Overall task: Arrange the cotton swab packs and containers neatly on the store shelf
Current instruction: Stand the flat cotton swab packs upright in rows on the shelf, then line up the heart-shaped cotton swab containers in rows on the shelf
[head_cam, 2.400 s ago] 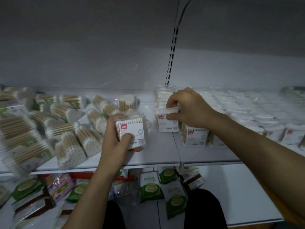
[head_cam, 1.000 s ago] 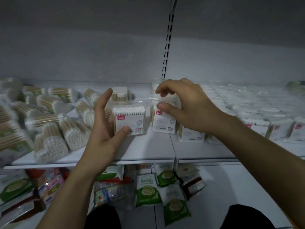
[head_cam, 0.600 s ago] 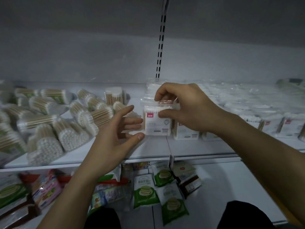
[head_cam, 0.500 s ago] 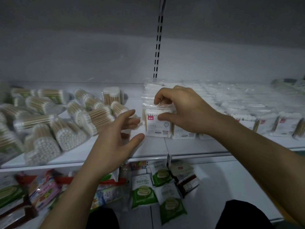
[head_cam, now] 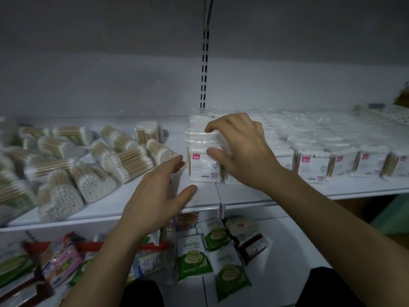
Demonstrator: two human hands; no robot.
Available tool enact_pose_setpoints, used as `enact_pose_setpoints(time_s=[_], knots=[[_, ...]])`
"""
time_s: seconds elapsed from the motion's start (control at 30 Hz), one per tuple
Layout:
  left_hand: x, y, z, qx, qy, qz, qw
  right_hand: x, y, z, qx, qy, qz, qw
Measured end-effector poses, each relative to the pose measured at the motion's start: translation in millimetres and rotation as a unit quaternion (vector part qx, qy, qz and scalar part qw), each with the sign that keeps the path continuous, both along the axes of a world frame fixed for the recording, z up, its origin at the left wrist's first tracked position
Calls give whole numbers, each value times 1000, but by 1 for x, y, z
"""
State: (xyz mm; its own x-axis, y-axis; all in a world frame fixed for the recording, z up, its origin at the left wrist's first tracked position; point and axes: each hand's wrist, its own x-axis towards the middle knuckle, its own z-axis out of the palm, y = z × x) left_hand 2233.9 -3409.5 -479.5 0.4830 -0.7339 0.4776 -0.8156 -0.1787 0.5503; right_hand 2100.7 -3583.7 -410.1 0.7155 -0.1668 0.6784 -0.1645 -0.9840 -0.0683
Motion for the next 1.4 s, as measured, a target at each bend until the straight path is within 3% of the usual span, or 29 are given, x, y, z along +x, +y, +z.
enact_pose_setpoints(time_s=[0.1, 0.23, 0.5, 0.67, 0.93, 1.2, 1.4], knots=[[0, -1, -2, 12, -14, 2, 1000, -12, 8, -11, 43, -164, 8, 986], [1, -2, -3, 37, -39, 14, 998, -23, 25, -45, 106, -225, 17, 969], [-9, 32, 6, 10, -58, 21, 998, -22, 60, -63, 114, -103, 125, 980], [5, 95, 31, 46, -166, 93, 981, -1, 81, -63, 149, -54, 145, 977], [68, 155, 59, 221, -236, 183, 928, 47, 108, -75, 162, 67, 132, 976], [151, 153, 64, 203, -203, 153, 946, 138, 115, -37, 140, 3, 139, 980], [199, 139, 73, 189, -194, 80, 959, 168, 120, -56, 110, 3, 119, 987]])
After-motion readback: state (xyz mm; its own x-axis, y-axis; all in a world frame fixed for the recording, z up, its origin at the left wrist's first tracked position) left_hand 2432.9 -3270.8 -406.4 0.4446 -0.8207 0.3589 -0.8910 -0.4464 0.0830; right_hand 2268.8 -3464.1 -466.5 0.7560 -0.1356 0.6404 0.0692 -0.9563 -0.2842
